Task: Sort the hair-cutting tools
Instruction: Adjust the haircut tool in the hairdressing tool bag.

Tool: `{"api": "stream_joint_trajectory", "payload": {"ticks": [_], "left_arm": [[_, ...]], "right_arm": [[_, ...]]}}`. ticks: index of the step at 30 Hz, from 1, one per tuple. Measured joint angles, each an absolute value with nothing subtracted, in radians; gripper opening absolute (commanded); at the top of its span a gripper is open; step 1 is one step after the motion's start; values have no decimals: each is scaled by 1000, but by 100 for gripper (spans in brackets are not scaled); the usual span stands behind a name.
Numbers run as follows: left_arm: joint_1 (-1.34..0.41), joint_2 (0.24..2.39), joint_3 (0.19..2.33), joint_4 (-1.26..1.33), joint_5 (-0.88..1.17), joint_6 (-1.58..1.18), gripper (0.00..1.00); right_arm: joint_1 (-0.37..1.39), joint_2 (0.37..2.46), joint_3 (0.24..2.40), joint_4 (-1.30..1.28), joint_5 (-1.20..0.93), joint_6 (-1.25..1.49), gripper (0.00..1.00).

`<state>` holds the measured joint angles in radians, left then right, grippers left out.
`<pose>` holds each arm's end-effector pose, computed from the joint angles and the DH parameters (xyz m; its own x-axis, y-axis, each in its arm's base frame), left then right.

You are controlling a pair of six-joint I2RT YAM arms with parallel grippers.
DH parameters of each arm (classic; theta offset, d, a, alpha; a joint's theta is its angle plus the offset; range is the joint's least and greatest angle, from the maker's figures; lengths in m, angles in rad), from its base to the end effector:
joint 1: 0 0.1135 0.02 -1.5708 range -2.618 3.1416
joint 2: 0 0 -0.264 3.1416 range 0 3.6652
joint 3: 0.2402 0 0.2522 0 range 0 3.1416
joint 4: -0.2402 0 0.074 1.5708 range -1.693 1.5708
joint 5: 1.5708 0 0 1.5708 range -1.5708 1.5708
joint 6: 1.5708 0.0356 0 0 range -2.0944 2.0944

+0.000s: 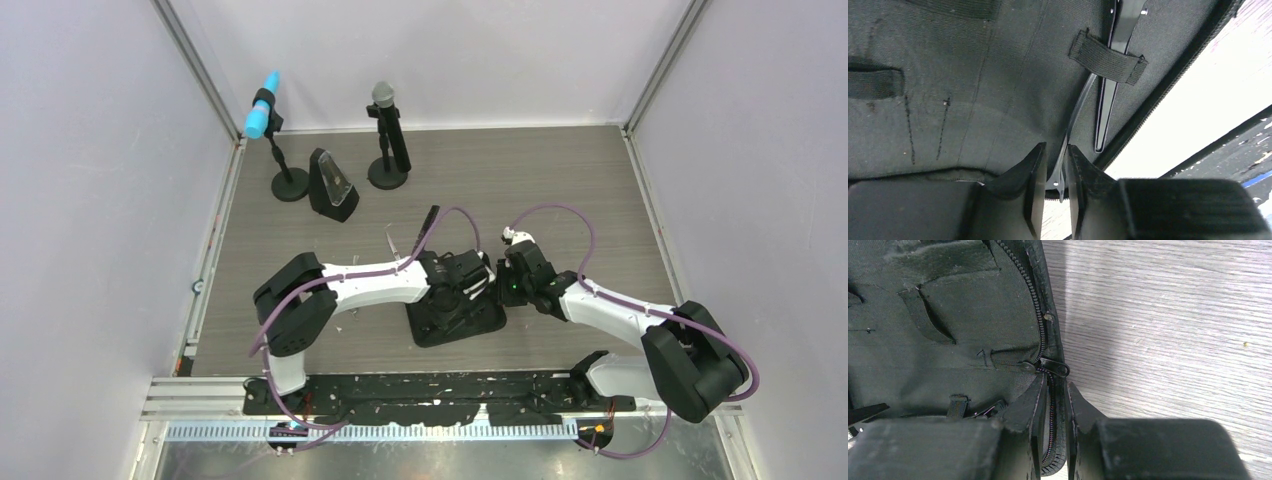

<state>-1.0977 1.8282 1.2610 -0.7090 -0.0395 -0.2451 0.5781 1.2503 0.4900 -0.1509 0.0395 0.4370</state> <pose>0.1643 -0.3179 0.1829 -0.6375 0.7134 -0.2908 0.7520 0.6583 -0.0338 0.1874 0.1206 0.1521 -0.8221 -0.0315 -0.5684 -0.1962 0.9529 0.2311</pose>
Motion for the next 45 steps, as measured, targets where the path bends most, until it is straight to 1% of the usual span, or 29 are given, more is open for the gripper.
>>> {"api": "stream_joint_trajectory", "payload": {"ticks": [5,13,15,20,27,29,31,35,37,40,41,45], "left_arm": [[-1107,1852,1262,-713,-39,-218,19],[-1119,1869,1269,-713,-33,-174,3],[-1123,1876,1281,-715,-30,-159,1],[-1124,1883,1297,-731,-33,-136,0],[-1125,1895,1334,-734,-11,-68,0],[-1127,1901,1351,-737,-5,-47,2],[-1130,1908,1371,-753,-4,-31,8],[-1132,1915,1385,-765,-5,2,25],[-1138,1915,1385,-763,-6,14,31],[-1149,1915,1385,-761,-10,21,43],[-1153,1913,1380,-756,-19,19,46],[-1163,1894,1342,-706,-55,-3,51]], "right_arm": [[578,1250,490,-149,27,437,12],[576,1250,488,-147,21,437,12],[575,1250,488,-146,20,437,12],[568,1250,484,-142,8,438,9],[563,1250,483,-138,1,442,8],[559,1250,482,-137,-3,446,8],[554,1250,480,-135,-12,447,8],[548,1248,478,-132,-20,448,8],[548,1247,477,-131,-21,447,8],[548,1244,473,-128,-21,447,8],[548,1243,473,-127,-21,447,8],[549,1243,473,-126,-20,441,8]]}}
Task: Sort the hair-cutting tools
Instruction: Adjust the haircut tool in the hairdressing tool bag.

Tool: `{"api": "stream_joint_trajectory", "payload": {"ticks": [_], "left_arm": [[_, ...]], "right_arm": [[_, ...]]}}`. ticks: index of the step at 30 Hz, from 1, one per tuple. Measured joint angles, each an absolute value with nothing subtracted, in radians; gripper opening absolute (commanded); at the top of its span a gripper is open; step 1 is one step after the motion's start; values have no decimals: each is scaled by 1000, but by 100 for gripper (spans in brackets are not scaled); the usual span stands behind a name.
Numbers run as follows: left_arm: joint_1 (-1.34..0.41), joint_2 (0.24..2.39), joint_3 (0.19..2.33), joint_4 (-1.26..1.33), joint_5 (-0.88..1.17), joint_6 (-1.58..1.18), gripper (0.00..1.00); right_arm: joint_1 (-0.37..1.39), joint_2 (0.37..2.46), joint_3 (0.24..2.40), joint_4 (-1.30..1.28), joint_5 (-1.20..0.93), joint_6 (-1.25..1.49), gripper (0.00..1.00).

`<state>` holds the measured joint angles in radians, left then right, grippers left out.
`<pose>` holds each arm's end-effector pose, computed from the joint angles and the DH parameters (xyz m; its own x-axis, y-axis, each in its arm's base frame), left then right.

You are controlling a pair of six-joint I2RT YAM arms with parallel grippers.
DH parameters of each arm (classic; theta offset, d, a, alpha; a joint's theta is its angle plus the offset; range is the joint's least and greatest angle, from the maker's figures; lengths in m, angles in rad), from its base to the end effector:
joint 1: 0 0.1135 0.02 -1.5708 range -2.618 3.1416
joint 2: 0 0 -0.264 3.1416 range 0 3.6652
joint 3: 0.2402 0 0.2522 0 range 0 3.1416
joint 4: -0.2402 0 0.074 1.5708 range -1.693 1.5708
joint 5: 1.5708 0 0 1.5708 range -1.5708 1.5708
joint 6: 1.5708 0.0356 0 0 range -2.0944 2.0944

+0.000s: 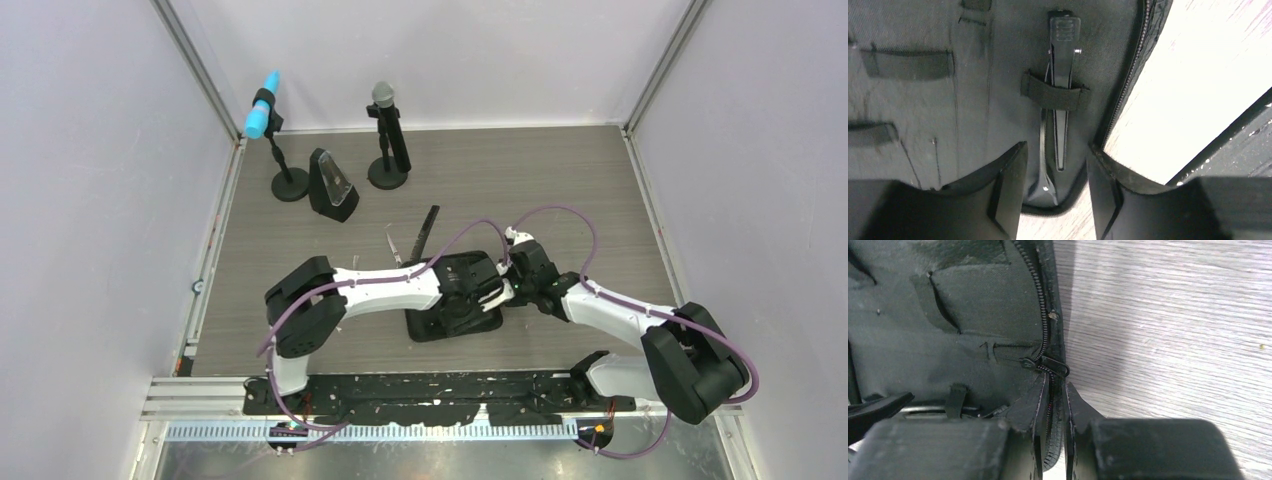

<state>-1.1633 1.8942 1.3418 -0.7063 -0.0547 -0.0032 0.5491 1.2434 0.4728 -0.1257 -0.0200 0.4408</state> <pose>0.1514 -0.3459 0.1821 -0.3801 0.8724 -0.3072 0.9089 0.4139 0.0510 0.1882 0.1160 0.1503 -0.8297 -0.0076 -0.5581 -0.1973 0.9393 0.2806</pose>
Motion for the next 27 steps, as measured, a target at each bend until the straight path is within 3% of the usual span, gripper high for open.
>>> {"api": "stream_joint_trajectory", "payload": {"ticks": [14,27], "left_arm": [[-1126,1532,1115,-678,-218,-491,57],[-1025,1582,1032,-616,-83,-690,57]], "right_arm": [[570,1243,471,-120,-30,440,8],[570,1239,467,-117,-31,440,8]]}}
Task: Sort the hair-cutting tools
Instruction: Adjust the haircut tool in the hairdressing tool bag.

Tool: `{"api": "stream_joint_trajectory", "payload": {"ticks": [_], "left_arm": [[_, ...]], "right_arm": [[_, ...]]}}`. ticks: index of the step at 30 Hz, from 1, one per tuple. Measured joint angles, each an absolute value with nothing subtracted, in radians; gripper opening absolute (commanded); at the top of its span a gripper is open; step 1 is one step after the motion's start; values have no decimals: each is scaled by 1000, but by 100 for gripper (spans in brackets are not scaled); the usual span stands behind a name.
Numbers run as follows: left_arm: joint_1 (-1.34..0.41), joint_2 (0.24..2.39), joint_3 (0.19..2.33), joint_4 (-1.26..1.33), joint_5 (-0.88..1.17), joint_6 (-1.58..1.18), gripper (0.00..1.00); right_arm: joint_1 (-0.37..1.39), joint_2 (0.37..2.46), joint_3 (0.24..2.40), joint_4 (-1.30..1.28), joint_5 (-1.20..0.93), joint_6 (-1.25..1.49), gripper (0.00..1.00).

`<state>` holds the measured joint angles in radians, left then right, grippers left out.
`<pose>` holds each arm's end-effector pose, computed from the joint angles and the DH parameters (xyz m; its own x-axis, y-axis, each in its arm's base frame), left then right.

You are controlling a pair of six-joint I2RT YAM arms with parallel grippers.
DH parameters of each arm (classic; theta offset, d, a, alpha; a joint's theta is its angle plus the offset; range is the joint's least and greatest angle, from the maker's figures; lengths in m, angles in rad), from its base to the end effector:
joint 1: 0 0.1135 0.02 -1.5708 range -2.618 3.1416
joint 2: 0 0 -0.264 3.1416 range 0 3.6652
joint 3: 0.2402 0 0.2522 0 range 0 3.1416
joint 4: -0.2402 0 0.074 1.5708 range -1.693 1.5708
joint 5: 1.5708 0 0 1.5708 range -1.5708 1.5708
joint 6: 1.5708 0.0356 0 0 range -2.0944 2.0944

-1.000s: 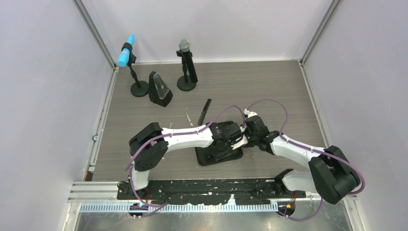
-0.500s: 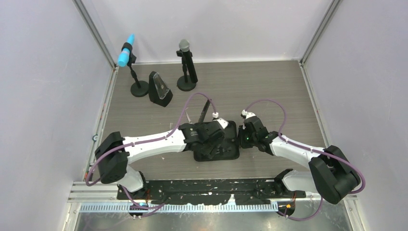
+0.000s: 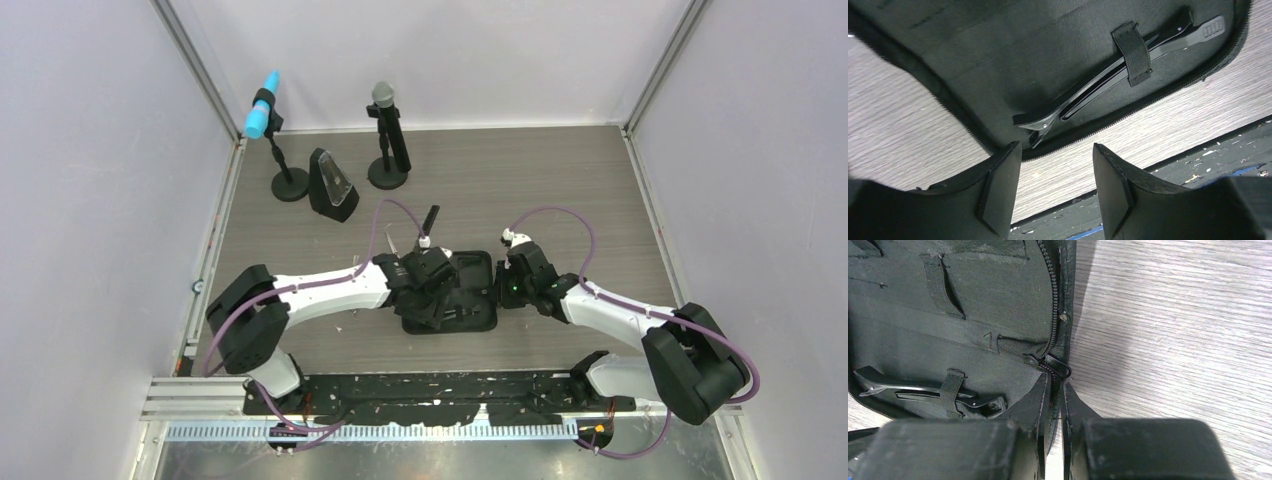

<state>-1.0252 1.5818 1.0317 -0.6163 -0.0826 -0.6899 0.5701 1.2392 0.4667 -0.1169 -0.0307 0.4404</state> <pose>0.1614 -0.2602 0.1999 -0.8994 0.2593 -0.3518 0.3405 0.9205 -0.1919 0.1849 0.1199 0.1500 -0.8284 -0.0249 -0.5596 -0.2240 0.9304 0.2901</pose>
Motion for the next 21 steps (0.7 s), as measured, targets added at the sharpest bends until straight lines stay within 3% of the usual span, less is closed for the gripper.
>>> {"api": "stream_joint_trajectory", "payload": {"ticks": [21], "left_arm": [[-1013,1721,1115,-622,-31,-686,55]], "right_arm": [[570,1238,465,-115,-33,440,7]]}}
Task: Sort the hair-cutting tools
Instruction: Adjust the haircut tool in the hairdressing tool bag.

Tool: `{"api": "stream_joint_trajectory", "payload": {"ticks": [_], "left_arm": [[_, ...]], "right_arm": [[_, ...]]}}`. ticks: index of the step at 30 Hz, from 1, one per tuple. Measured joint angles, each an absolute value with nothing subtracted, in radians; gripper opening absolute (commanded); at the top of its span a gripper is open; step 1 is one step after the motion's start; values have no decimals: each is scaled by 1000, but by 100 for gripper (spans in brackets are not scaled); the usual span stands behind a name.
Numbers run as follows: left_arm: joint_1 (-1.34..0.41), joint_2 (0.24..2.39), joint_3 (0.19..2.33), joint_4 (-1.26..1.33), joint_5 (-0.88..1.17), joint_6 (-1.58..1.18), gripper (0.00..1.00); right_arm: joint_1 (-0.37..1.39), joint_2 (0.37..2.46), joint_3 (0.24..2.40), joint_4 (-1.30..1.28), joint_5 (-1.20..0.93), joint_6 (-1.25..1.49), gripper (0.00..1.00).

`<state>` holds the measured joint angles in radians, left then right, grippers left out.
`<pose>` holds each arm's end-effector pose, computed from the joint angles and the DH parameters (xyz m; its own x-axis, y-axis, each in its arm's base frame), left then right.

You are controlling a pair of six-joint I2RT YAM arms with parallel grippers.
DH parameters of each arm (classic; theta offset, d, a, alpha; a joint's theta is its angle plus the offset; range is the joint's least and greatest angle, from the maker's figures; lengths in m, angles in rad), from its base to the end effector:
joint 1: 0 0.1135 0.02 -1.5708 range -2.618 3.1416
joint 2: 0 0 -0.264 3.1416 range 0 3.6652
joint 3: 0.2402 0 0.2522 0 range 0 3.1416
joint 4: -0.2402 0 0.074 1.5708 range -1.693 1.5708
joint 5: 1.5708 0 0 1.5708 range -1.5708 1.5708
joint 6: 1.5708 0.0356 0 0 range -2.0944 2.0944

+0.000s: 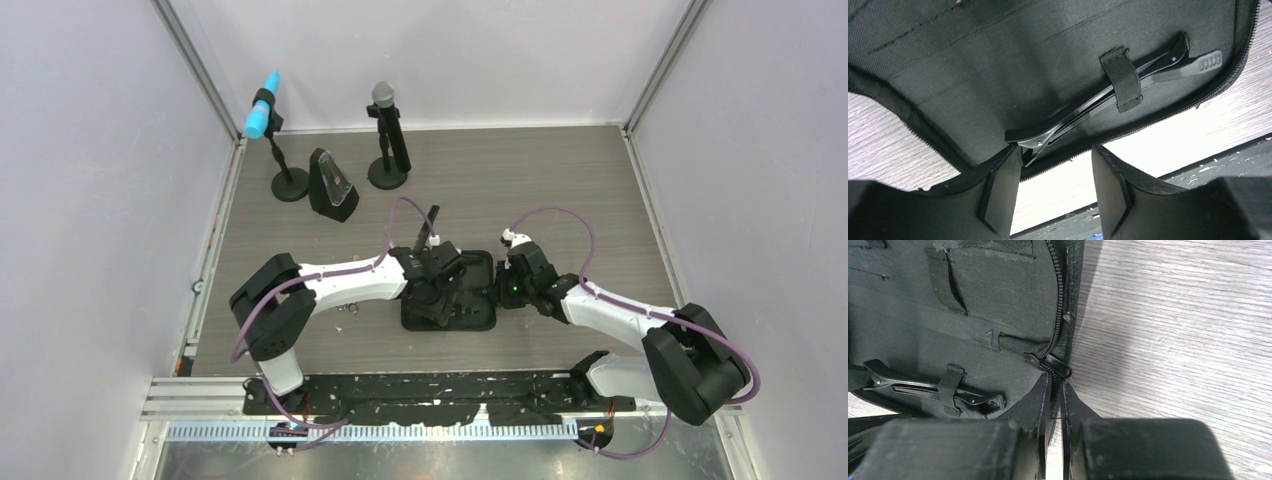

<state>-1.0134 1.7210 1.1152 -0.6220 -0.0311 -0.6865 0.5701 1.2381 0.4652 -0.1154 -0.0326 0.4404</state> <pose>0.1765 -0.2811 0.1812 -0.9194 0.2774 -0.2787 0.3361 0.9224 -0.1905 0.1847 0.1198 0.1499 -0.8283 -0.0249 -0.5598 -0.2251 0.9296 0.2918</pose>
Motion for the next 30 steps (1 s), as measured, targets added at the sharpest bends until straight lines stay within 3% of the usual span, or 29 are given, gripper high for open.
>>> {"api": "stream_joint_trajectory", "payload": {"ticks": [21,27,30], "left_arm": [[-1033,1810,1228,-632,49,-643,58],[-1021,1718,1171,-630,25,-651,61],[-1006,1627,1127,-632,6,-654,61]], "right_arm": [[570,1237,463,-113,-35,436,8],[570,1237,463,-113,-38,436,10],[570,1236,463,-113,-39,436,16]]}}
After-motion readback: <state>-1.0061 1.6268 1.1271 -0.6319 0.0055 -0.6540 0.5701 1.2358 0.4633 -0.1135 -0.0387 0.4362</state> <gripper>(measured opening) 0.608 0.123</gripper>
